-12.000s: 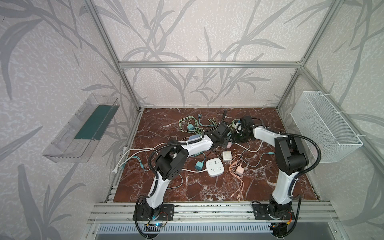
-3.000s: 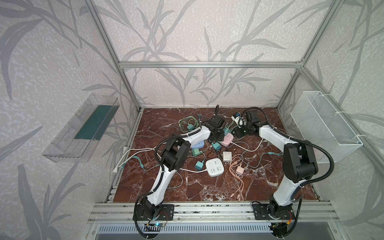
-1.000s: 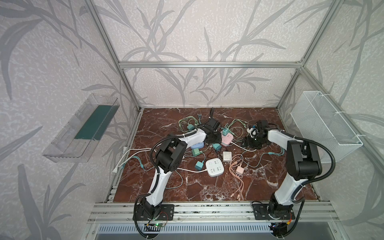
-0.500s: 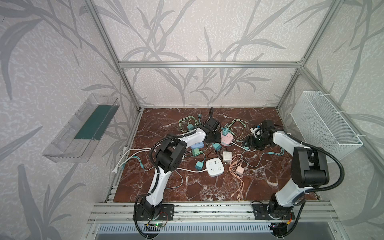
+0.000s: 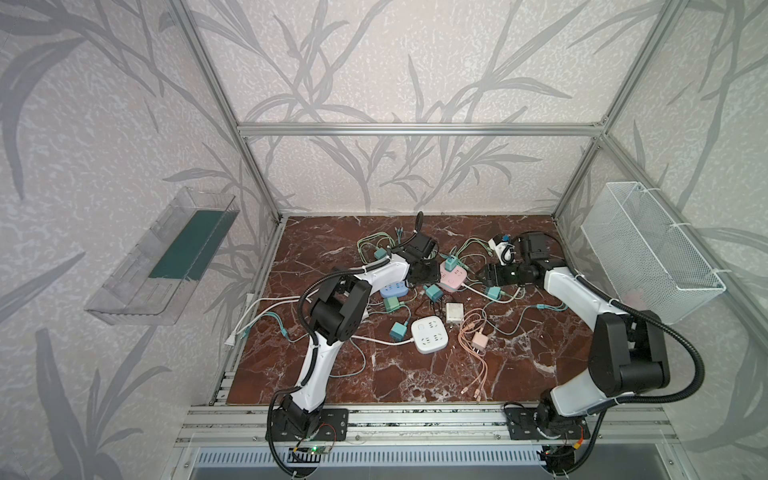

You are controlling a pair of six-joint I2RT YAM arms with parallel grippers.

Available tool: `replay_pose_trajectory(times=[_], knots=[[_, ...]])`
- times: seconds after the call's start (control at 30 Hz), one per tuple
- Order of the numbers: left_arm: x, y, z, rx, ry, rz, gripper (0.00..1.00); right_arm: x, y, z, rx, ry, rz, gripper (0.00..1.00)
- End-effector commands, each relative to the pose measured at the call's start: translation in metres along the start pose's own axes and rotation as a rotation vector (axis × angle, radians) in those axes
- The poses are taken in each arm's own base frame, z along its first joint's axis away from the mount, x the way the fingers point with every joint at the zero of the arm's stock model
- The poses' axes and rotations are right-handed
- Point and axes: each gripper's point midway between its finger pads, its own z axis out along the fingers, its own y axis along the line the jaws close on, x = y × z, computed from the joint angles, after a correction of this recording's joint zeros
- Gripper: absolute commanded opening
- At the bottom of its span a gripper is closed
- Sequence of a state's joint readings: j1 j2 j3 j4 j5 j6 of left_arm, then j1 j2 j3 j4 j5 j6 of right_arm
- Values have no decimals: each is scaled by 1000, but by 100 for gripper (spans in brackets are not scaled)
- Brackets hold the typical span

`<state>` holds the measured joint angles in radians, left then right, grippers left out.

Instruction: Pull the plug off the socket

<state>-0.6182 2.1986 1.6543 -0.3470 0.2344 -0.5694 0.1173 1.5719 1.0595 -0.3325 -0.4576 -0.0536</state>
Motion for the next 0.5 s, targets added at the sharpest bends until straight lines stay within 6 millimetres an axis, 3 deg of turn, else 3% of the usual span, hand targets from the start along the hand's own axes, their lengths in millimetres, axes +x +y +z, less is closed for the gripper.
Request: replay_pose_trajectory(times=[0.0, 0.23, 0.47], knots=[[-12, -9, -6, 40, -13, -6, 54, -23, 5, 13, 47, -50, -232, 72], [-6, -8, -1, 43, 19, -5, 54, -35, 13, 55, 22, -29, -392, 73], [0, -6, 5, 40, 51, -7, 54, -43, 20, 79, -12, -2, -469, 72]])
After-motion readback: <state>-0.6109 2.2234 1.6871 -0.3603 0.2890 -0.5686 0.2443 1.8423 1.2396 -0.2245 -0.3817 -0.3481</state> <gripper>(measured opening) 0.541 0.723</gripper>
